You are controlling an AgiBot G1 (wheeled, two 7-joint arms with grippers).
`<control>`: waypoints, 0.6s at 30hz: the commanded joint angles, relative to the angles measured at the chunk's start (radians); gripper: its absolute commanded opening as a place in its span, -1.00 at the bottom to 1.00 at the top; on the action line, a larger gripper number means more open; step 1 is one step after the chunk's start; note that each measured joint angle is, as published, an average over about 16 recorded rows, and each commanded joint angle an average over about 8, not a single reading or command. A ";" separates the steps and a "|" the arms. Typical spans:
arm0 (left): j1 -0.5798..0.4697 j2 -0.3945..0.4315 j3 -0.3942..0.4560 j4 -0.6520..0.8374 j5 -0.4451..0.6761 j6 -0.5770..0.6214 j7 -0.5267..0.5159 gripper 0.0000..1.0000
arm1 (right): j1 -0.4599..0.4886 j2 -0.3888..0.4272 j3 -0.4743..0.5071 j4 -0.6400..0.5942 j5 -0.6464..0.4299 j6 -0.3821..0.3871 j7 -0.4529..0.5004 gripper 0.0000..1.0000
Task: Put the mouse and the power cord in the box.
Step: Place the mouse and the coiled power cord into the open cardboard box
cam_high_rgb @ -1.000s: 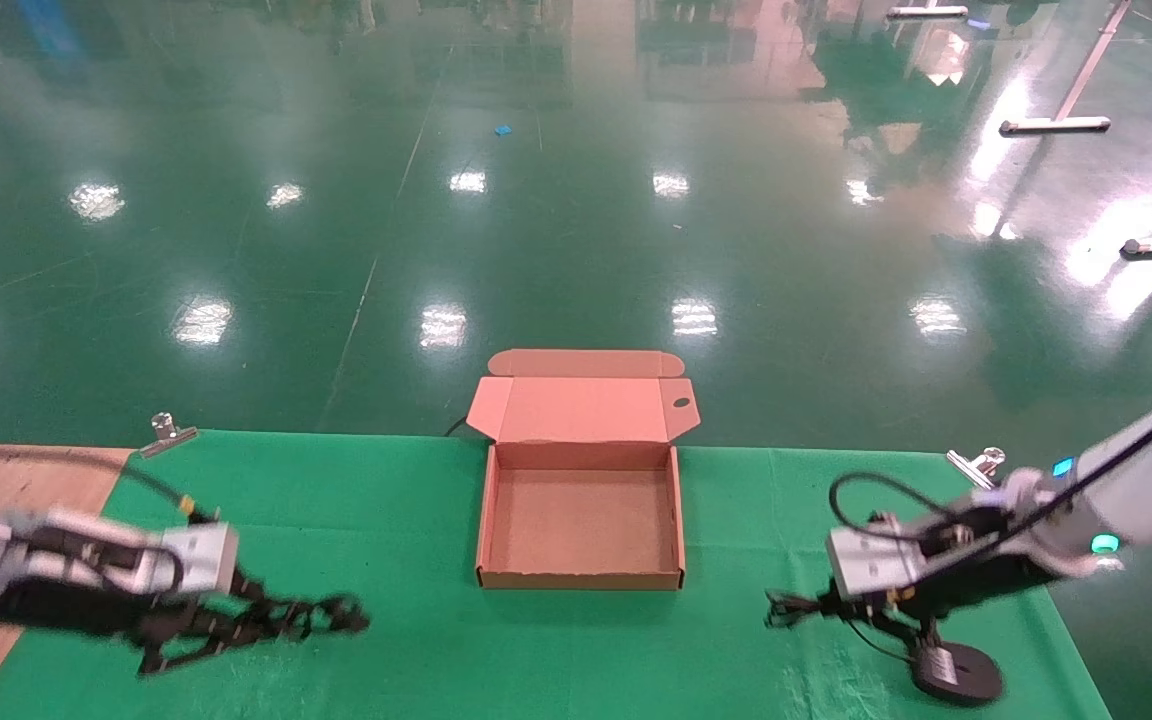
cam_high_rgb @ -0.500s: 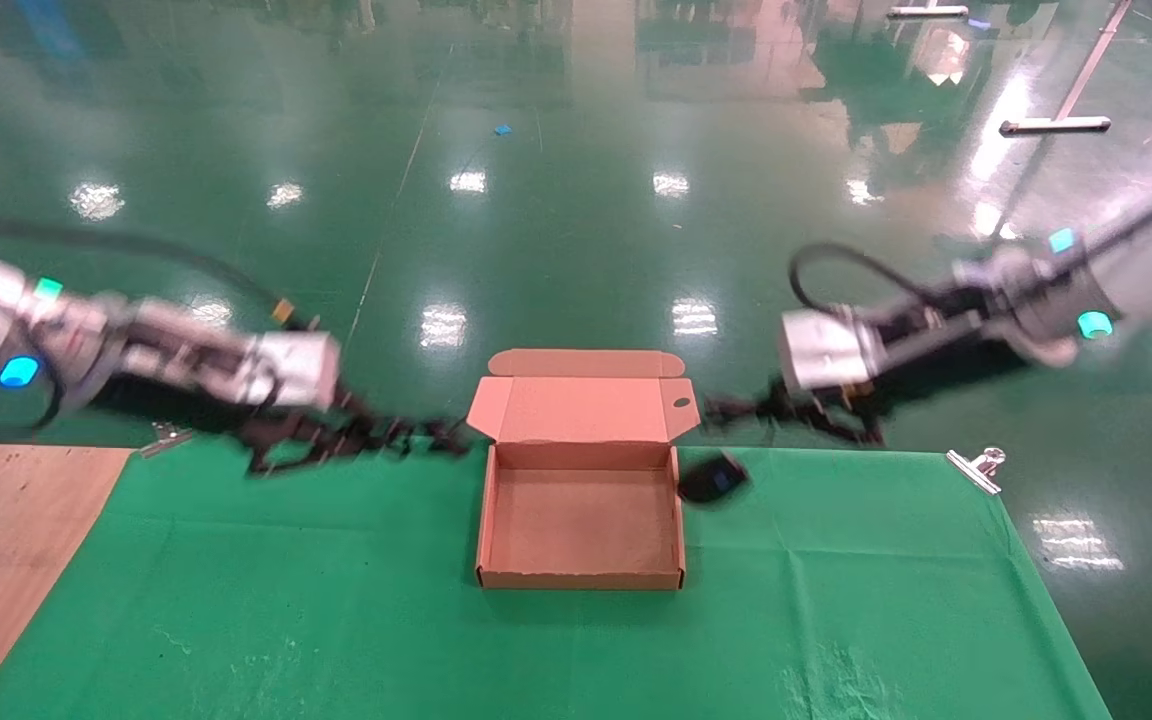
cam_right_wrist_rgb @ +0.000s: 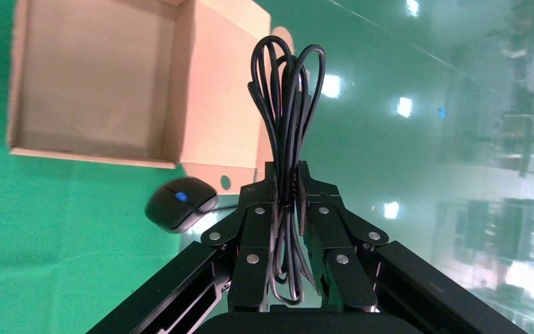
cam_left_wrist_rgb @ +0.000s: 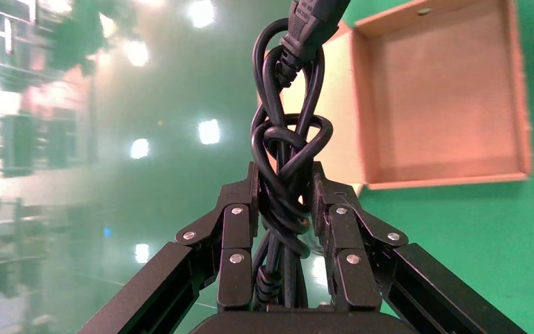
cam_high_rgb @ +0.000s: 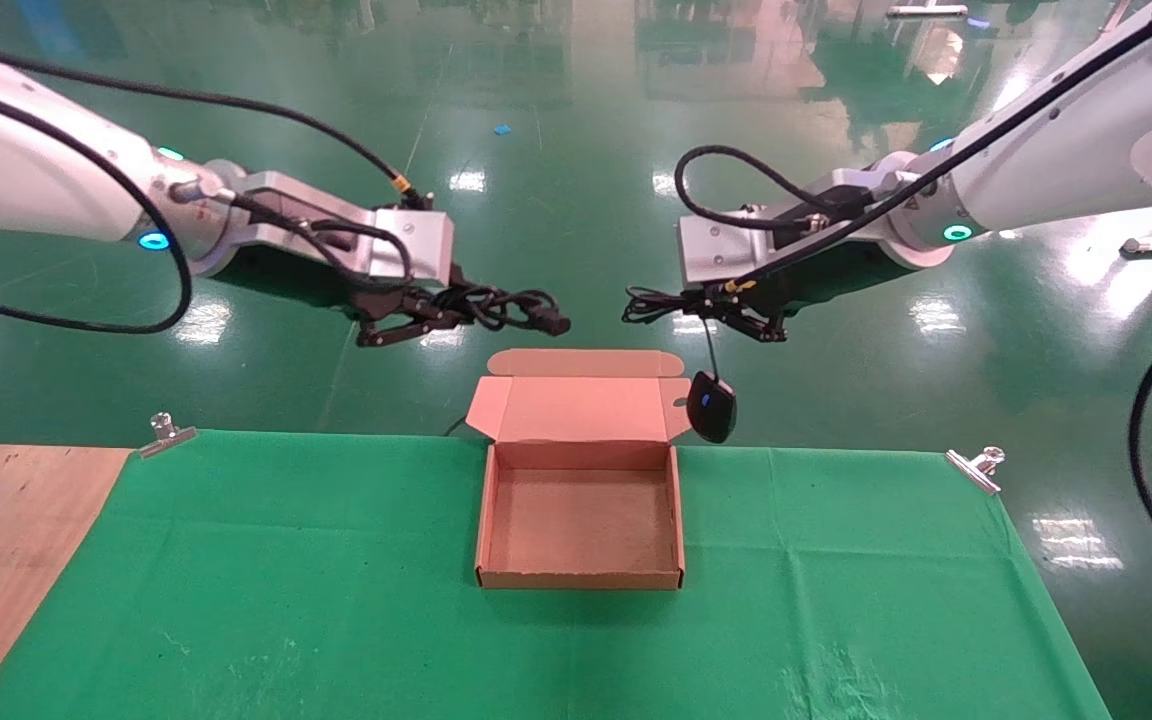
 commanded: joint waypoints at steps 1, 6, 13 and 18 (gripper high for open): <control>-0.007 0.014 -0.002 0.010 -0.002 -0.016 0.011 -1.00 | 0.001 -0.004 0.001 -0.010 0.005 0.016 -0.004 -1.00; -0.001 0.031 -0.003 0.020 -0.005 -0.036 0.043 -1.00 | -0.005 -0.006 -0.003 -0.009 0.015 0.044 -0.010 -1.00; 0.093 0.041 -0.023 -0.027 -0.035 -0.200 0.160 -1.00 | -0.016 0.000 -0.013 -0.023 0.025 0.026 -0.018 -1.00; 0.278 0.048 -0.080 -0.120 -0.121 -0.477 0.243 -1.00 | -0.033 0.007 -0.023 -0.050 0.024 -0.018 -0.036 -1.00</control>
